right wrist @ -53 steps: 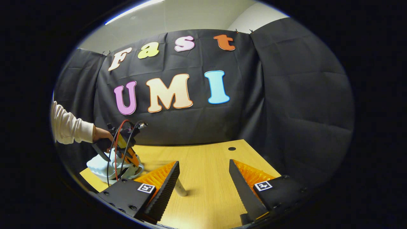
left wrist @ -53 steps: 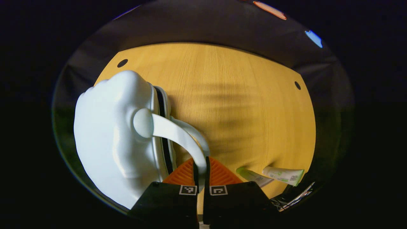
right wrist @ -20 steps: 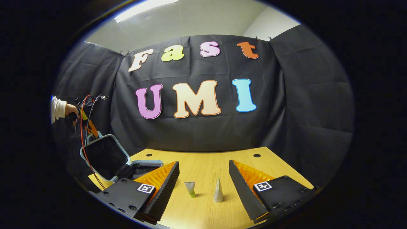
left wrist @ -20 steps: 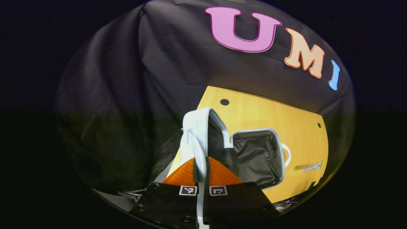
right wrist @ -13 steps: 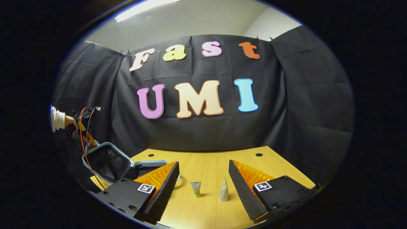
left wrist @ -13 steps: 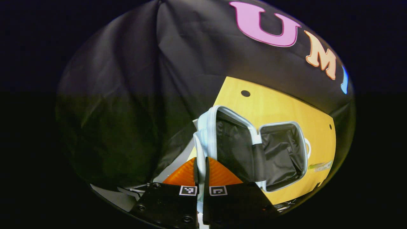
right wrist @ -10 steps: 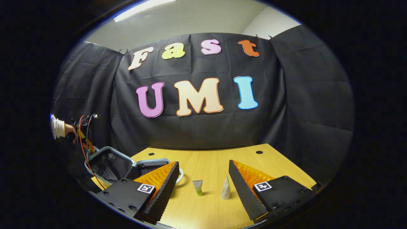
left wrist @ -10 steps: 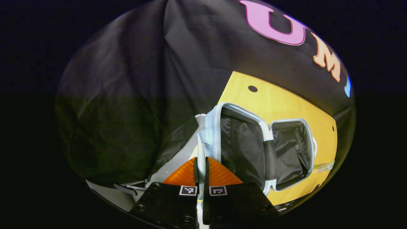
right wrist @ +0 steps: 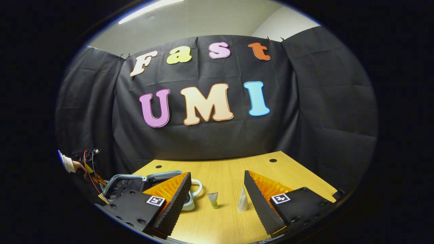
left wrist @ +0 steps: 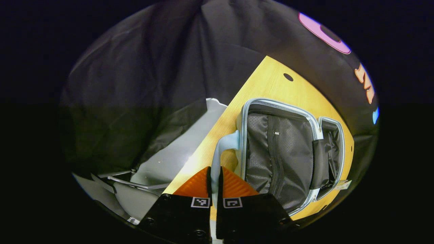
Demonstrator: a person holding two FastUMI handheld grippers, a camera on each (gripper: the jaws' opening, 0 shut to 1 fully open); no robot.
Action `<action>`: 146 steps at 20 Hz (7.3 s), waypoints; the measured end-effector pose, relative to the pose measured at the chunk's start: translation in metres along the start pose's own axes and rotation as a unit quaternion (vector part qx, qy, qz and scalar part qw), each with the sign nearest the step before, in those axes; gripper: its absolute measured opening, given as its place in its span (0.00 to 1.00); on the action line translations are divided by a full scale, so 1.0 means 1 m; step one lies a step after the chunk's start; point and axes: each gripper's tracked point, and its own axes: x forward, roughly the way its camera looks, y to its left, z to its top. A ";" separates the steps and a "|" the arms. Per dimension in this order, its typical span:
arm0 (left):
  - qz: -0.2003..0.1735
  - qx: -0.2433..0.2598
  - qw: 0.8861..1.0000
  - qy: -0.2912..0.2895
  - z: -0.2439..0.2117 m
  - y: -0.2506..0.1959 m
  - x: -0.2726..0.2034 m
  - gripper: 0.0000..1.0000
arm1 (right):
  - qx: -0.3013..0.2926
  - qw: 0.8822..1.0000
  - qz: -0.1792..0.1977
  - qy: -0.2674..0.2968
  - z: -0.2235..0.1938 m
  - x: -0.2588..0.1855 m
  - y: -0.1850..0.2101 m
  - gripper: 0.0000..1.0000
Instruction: First open the suitcase, pack the skin care products into it, and then close the suitcase.
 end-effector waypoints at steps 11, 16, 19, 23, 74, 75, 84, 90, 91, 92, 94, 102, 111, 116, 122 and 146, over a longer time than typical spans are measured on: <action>0.036 0.026 0.999 -0.021 -0.022 0.010 -0.032 0.93 | 0.006 1.000 0.005 0.011 -0.010 -0.003 -0.002 0.97; -0.018 0.058 0.995 -0.084 -0.042 -0.057 -0.096 0.95 | 0.010 0.999 0.016 0.030 -0.029 0.000 -0.019 0.97; -0.064 0.081 0.990 -0.099 -0.076 -0.125 -0.123 0.95 | 0.017 0.998 0.034 0.049 -0.043 0.005 -0.028 0.94; -0.105 0.126 0.981 -0.101 -0.132 -0.217 -0.134 0.95 | 0.018 0.995 0.061 0.074 -0.059 0.016 -0.045 0.97; -0.276 0.173 0.915 -0.239 -0.158 -0.568 -0.046 0.17 | -0.067 0.951 0.181 0.242 -0.259 0.173 -0.082 0.41; -0.273 0.169 0.916 -0.242 -0.149 -0.559 -0.051 0.16 | -0.067 0.951 0.175 0.248 -0.258 0.172 -0.084 0.41; -0.191 0.090 0.965 -0.156 -0.087 -0.404 -0.026 0.16 | -0.065 0.955 0.190 0.217 -0.161 0.160 -0.020 0.41; -0.170 0.083 0.981 -0.047 -0.109 -0.350 0.012 0.16 | -0.060 0.936 0.263 0.228 -0.134 0.164 0.097 0.44; -0.176 0.078 0.981 -0.037 -0.112 -0.350 0.014 0.16 | -0.070 0.929 0.277 0.236 -0.138 0.166 0.117 0.44; -0.181 0.073 0.980 -0.026 -0.117 -0.351 0.016 0.16 | -0.080 0.922 0.290 0.245 -0.147 0.168 0.136 0.44; -0.182 0.067 0.981 -0.001 -0.125 -0.349 0.022 0.19 | -0.090 0.906 0.307 0.276 -0.170 0.168 0.163 0.43; -0.209 0.045 0.977 -0.028 -0.108 -0.354 -0.001 0.65 | -0.068 0.901 0.303 0.304 -0.189 0.186 0.200 0.33; -0.220 0.006 0.964 -0.149 -0.042 -0.302 -0.079 0.94 | -0.023 0.915 0.313 0.255 -0.141 0.179 0.197 0.84; -0.177 -0.005 0.962 -0.206 -0.016 -0.234 -0.105 0.91 | -0.024 0.924 0.309 0.222 -0.106 0.138 0.165 0.92; -0.078 -0.063 0.969 -0.224 0.000 -0.098 -0.097 0.94 | -0.015 0.944 0.258 0.207 -0.099 0.086 0.128 0.98; -0.062 -0.085 0.986 -0.130 -0.013 0.006 0.029 0.11 | -0.018 0.978 0.095 0.185 -0.075 0.026 0.041 0.98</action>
